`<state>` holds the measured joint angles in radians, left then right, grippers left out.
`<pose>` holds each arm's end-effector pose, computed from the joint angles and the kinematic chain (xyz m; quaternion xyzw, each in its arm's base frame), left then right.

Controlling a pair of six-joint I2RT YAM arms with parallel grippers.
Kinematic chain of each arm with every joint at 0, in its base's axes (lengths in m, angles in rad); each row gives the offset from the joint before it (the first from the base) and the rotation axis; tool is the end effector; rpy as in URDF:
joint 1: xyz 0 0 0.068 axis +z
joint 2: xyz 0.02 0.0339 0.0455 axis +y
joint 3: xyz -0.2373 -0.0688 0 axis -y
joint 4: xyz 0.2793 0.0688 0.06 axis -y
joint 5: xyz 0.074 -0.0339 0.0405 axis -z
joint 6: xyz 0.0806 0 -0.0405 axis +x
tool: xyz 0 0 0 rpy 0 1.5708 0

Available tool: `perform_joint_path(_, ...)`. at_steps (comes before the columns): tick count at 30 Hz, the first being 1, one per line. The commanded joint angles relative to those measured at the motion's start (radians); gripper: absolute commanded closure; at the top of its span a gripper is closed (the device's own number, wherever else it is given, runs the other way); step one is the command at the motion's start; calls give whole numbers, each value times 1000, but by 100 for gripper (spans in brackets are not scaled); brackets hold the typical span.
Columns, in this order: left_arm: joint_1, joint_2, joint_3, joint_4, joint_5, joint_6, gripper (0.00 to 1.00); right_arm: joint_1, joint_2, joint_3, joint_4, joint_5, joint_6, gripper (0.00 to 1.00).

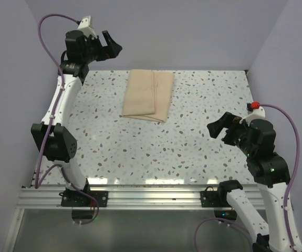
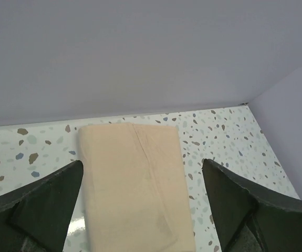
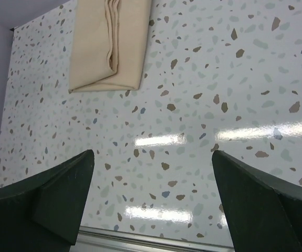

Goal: Open and lay out the surgical kit
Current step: Open the surgical kit at the center of the board.

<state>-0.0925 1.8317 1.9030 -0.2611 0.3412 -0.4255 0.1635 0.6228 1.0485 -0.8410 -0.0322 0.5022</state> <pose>0.4981 -0.0733 0.3942 -0.0193 0.7672 -0.2873 0.5732 0.1952 0.0348 0.3595 0.1325 0.8271 0.1912 0.5117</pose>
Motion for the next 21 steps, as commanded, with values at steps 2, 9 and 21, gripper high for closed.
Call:
perform_joint_path(2,17,-113,-13,-6,-92,-53,0,2,14,-19,0,-55,21,2)
perform_joint_path(9,93,-316,-660,823,167,-367,0,2,38,-47,45,-106,50,2)
perform_joint_path(21,-125,283,272,-263,-284,137,26,2,26,-31,22,-12,18,1)
